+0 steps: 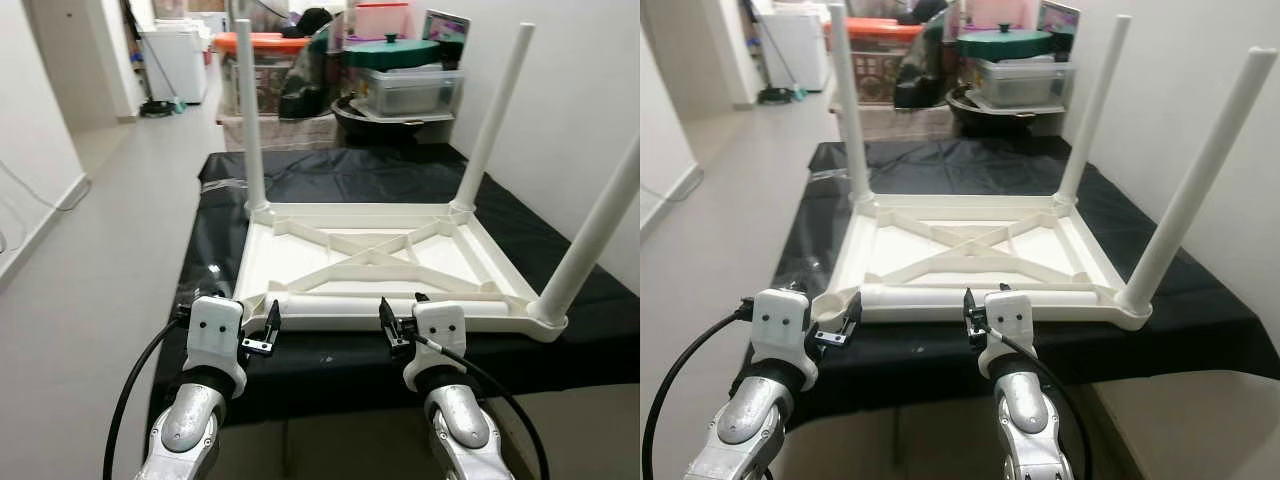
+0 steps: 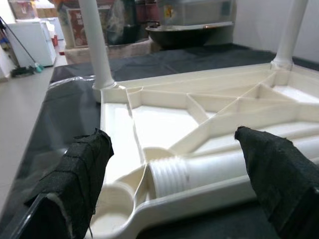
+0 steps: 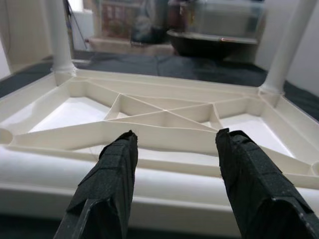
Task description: Building children table
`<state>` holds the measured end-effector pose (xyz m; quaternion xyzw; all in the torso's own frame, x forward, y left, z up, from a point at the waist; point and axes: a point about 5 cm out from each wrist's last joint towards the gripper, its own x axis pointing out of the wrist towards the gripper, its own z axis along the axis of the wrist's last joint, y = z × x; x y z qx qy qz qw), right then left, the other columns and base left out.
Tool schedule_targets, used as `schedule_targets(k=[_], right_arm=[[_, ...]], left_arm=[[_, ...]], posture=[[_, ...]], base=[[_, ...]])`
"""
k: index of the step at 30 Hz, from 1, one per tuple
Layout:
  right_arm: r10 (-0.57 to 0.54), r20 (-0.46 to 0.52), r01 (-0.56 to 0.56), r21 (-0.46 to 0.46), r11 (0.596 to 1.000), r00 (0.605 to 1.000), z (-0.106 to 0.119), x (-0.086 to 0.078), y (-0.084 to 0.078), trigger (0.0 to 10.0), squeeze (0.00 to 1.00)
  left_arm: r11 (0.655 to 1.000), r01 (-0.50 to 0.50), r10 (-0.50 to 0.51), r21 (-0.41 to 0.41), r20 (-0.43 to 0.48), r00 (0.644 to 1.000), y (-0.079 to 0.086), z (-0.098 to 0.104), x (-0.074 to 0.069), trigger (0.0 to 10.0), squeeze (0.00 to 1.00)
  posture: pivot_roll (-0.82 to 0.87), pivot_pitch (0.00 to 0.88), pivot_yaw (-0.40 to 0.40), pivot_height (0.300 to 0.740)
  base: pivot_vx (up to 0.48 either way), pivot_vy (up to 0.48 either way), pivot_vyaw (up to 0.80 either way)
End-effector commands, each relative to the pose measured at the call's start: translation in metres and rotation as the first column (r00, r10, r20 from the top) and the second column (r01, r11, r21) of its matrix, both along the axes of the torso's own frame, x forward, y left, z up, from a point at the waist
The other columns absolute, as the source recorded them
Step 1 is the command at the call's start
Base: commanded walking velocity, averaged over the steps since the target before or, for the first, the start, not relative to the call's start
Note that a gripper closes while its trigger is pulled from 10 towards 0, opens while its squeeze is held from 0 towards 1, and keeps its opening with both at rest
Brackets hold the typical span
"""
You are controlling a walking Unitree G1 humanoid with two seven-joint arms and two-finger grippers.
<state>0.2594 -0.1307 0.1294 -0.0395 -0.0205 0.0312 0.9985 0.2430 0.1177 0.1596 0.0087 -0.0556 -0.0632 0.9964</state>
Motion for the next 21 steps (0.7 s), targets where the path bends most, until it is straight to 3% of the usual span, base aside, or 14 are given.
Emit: schedule_targets(k=[1, 15, 21], right_arm=[[0.022, 0.010, -0.022, 0.035, 0.999, 1.000, 0.005, 0.000, 0.010, 10.0, 0.00], [0.008, 0.022, -0.009, 0.045, 0.999, 1.000, 0.005, -0.004, 0.008, 10.0, 0.00], [-0.019, 0.048, 0.016, 0.052, 0.999, 0.999, 0.008, -0.006, 0.004, 10.0, 0.00]], left_arm=[[0.999, -0.027, 0.028, 0.016, -0.021, 0.999, 0.007, -0.004, 0.000, 10.0, 0.00], [1.000, -0.006, 0.007, 0.027, -0.035, 0.999, 0.011, -0.001, 0.000, 10.0, 0.00], [0.987, 0.161, -0.164, -0.027, -0.153, 0.975, 0.011, -0.011, 0.003, 10.0, 0.00]], posture=[[0.04, 0.034, -0.020, 0.740], [0.05, 0.001, -0.020, 0.740], [0.05, 0.000, -0.017, 0.740]], base=[[0.296, 0.000, 0.00], [0.021, 0.000, 0.00], [0.000, 0.000, 0.00]])
